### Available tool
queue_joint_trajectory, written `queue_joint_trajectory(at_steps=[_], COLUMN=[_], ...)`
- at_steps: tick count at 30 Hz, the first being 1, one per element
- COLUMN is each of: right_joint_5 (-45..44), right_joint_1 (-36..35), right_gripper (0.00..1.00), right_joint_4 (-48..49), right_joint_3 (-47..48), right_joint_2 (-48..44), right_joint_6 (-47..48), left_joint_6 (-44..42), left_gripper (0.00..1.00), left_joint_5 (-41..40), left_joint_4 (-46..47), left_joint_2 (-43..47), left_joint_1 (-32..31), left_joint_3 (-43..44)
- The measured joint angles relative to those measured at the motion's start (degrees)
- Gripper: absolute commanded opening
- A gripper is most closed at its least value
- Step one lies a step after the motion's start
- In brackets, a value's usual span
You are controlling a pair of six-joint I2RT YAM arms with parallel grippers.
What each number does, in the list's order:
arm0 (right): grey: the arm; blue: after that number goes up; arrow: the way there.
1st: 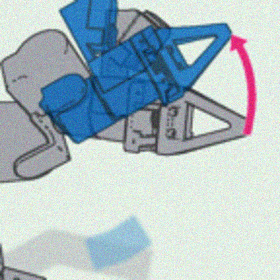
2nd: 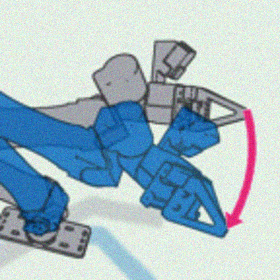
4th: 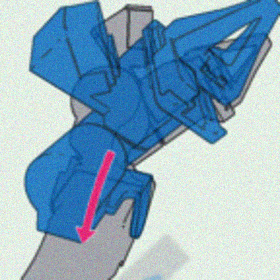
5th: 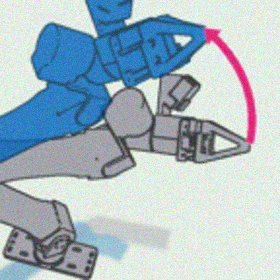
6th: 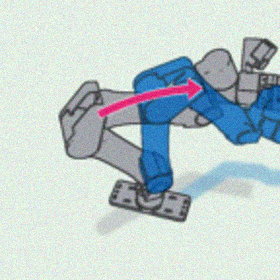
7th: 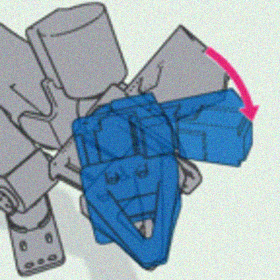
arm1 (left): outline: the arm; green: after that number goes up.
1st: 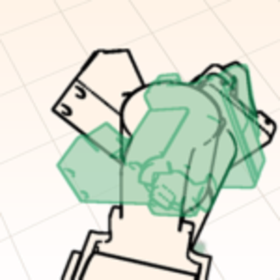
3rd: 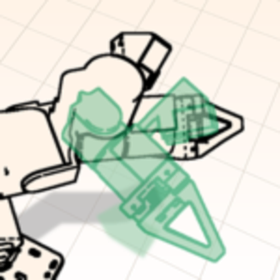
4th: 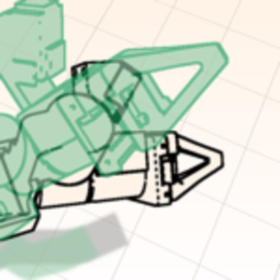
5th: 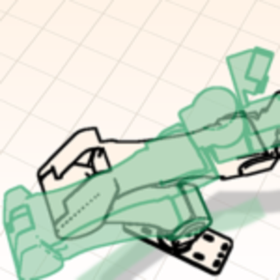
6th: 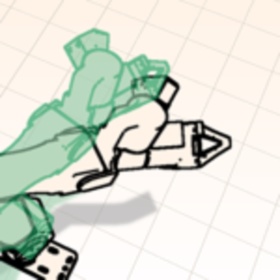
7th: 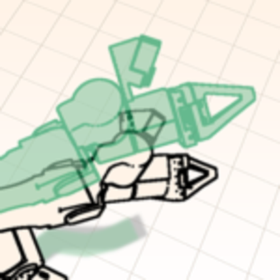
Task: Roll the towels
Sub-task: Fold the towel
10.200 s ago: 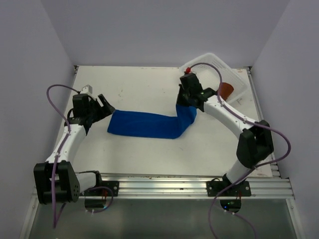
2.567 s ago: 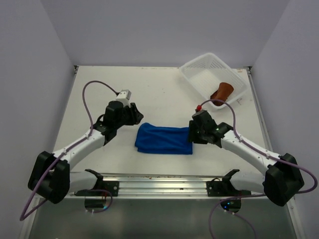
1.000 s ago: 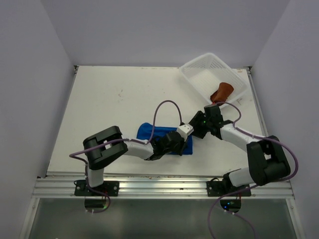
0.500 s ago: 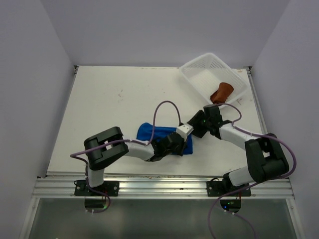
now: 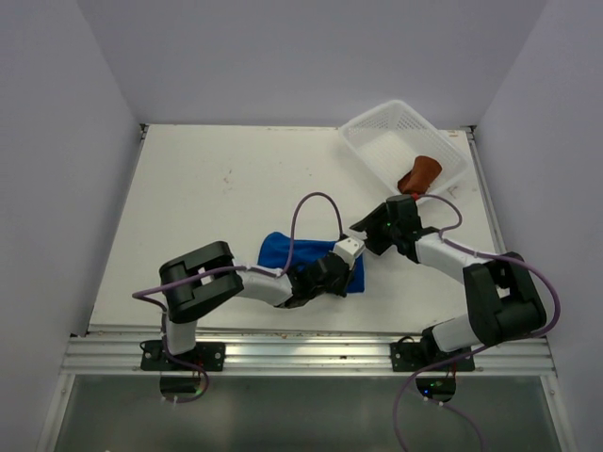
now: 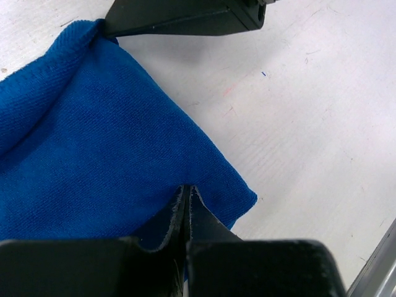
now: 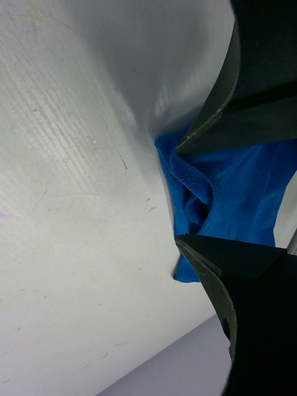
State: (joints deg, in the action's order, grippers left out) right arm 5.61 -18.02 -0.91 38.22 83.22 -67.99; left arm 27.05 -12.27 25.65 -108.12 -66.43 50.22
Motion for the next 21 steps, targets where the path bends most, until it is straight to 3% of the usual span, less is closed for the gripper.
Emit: queue_joint_trajectory(at_steps=[17,21], right_joint_5=[0.3,-0.3], right_joint_1=[1.3,1.7], right_gripper=[0.58,0.59], right_joint_4=[1.2,-3.8], right_joint_3=[4.2,6.4], right_joint_2=[3.2,1.9], right_joint_6=[1.4,4.6], left_joint_6=[0.4,0.4], left_gripper=[0.00,0.00], left_joint_5=[-0.8,-0.9], left_joint_4=[-0.2,-0.3], left_joint_2=[0.0,0.0], left_joint_1=[-1.0,-1.0], left_joint_3=[0.0,0.0])
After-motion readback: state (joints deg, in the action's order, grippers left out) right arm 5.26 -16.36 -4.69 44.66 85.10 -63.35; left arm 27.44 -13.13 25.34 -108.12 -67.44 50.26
